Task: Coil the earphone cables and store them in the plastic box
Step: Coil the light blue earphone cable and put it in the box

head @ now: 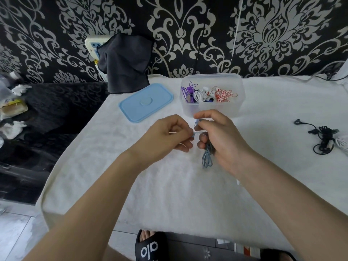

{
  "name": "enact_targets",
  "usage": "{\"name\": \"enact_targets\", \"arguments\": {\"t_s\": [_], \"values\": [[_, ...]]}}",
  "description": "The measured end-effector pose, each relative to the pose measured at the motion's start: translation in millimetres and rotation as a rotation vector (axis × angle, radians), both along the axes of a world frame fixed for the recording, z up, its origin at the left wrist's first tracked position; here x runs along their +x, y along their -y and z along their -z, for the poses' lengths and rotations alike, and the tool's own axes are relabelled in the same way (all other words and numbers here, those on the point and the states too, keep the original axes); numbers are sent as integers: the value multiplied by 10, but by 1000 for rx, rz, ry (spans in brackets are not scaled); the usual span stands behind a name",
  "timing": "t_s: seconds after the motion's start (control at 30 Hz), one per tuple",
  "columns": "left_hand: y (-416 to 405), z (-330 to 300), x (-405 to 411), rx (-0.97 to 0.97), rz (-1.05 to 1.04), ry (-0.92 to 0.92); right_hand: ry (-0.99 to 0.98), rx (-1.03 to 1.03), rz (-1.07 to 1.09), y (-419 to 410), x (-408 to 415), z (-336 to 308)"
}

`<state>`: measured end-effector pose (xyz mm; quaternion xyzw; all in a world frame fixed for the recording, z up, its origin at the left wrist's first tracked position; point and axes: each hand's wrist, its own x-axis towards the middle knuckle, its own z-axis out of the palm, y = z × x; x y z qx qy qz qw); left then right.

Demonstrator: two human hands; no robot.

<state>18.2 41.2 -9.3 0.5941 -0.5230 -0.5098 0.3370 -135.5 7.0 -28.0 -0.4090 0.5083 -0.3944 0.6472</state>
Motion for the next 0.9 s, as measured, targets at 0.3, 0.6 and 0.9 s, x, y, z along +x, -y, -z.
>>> {"name": "enact_targets", "arguments": {"t_s": [0.3, 0.6, 0.9], "values": [[23, 30, 43, -214, -102, 132, 43, 119, -94, -31, 48, -29], [57, 81, 39, -258, -81, 230, -113, -22, -107, 19, -37, 71], [33, 321, 162, -135, 241, 633, -99, -24, -66, 54, -108, 75]]}}
